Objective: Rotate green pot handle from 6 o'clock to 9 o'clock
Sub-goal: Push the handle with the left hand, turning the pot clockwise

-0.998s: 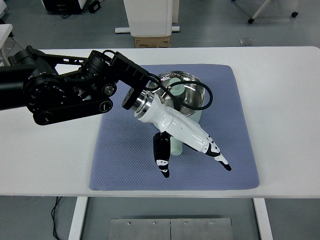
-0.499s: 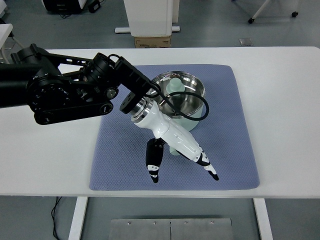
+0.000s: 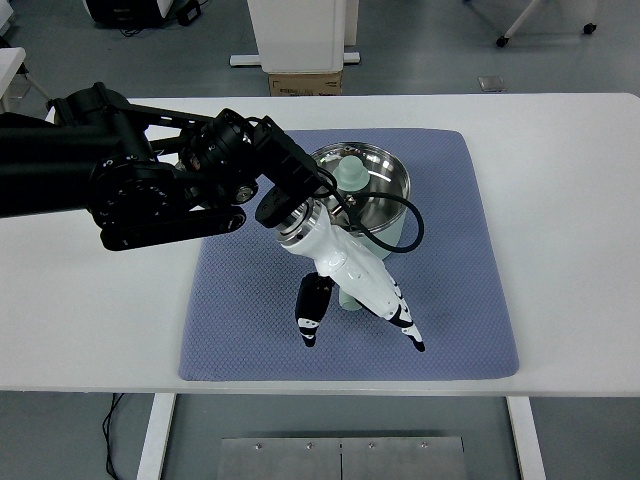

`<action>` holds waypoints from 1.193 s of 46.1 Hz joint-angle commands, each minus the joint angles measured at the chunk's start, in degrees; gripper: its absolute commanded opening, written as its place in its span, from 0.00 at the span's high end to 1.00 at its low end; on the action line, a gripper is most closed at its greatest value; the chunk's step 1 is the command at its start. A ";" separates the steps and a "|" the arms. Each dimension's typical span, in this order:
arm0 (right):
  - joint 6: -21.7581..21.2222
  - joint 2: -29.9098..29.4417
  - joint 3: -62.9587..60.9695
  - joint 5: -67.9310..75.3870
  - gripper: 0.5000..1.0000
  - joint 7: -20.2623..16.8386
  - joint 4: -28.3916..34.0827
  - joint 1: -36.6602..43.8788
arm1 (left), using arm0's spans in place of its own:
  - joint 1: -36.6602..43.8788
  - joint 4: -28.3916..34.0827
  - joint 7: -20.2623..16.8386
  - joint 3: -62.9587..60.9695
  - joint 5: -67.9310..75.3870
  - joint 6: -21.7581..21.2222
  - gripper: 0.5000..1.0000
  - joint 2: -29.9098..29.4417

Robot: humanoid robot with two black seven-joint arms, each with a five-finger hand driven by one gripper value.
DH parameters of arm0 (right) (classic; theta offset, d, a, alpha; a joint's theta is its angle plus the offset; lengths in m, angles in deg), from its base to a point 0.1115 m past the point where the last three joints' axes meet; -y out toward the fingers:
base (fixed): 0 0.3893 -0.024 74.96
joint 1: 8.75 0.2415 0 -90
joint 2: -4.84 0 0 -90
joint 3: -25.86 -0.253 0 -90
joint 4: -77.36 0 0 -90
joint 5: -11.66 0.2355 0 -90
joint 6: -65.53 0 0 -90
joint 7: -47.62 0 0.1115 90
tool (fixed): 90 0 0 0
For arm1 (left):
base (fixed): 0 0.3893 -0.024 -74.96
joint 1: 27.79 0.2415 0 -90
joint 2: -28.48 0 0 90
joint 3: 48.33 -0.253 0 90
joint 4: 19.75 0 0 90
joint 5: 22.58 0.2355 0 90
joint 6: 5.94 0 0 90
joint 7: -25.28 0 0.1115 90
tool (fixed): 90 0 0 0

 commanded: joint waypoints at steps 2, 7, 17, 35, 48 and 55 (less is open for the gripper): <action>0.01 0.00 0.00 0.00 0.00 0.00 0.00 0.01 | -0.60 -0.02 -0.01 -0.01 2.84 -0.58 0.00 0.11; 0.01 0.00 0.00 0.00 0.00 0.00 0.00 0.01 | -0.78 -0.02 -0.01 -0.01 6.88 -0.58 0.00 0.20; 0.01 0.00 0.00 0.00 0.00 0.00 0.00 0.01 | -1.12 -0.02 -0.10 0.08 12.25 -0.50 0.00 0.11; 0.01 0.00 0.00 0.00 0.00 0.00 0.00 0.01 | -2.45 -0.11 -1.15 -0.10 14.53 -0.15 0.00 0.02; 0.01 0.00 0.00 0.00 0.00 0.00 0.00 0.01 | -3.76 -0.37 -1.17 -0.98 18.05 0.03 0.00 -0.86; 0.01 0.00 0.00 0.00 0.00 0.00 0.00 0.01 | -4.20 -0.99 -1.17 -0.98 19.36 0.73 0.00 -2.00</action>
